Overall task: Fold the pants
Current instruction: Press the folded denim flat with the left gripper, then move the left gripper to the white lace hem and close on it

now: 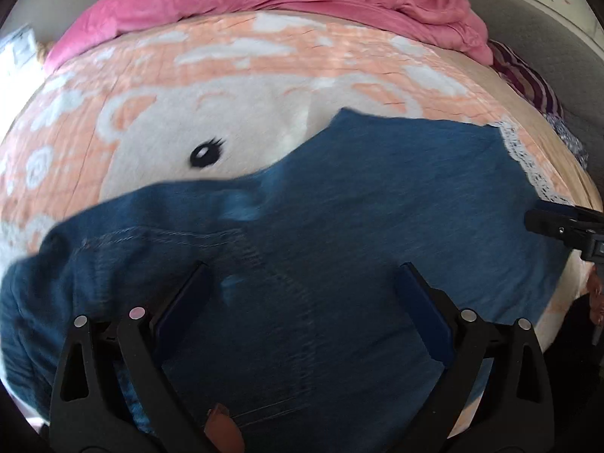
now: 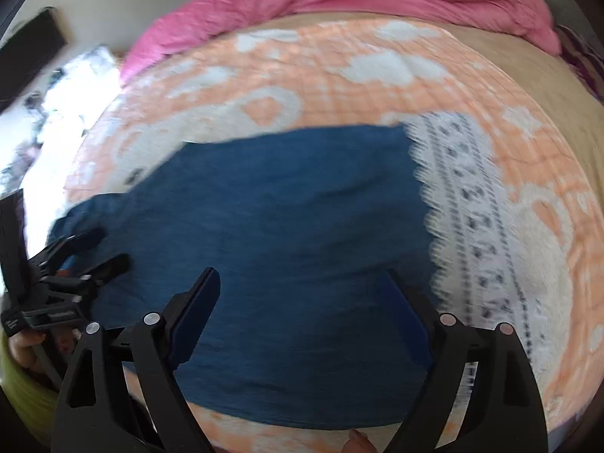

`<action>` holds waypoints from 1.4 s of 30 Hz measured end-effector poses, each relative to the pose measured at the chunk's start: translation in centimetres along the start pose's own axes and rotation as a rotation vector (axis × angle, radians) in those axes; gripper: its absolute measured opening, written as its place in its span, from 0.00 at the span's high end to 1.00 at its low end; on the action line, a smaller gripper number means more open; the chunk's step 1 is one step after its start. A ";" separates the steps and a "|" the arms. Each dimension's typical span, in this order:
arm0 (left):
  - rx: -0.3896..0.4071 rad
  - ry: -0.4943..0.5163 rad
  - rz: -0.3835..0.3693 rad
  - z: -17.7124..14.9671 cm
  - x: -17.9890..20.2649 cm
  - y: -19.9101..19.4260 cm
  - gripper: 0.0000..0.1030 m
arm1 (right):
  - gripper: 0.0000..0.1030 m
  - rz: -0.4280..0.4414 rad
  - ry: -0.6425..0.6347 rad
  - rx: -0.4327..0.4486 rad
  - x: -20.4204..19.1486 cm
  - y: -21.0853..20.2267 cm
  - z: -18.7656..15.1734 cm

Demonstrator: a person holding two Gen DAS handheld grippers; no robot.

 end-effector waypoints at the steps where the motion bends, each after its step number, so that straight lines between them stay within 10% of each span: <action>1: 0.010 0.006 -0.014 -0.3 -0.5 -0.2 0.10 | 0.17 -0.018 0.027 0.000 0.8 0.0 -0.2; 24: 0.132 0.042 -0.063 -0.3 2.6 -8.9 0.09 | 0.05 -0.137 0.316 0.345 5.3 -9.1 -4.0; 42: 0.115 0.258 -0.124 5.8 17.3 -4.8 0.09 | 0.05 -0.044 0.478 0.266 9.4 -7.2 -7.8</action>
Point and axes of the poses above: each gripper's, at about its wrist camera, not at the fingertips, and y roughly the way its jaws point, x to its right, z to its top, the point moved 3 cm from there along y, roughly the way its jaws point, and after that the axes turned 10 degrees about -y, right-handed, at the moved point
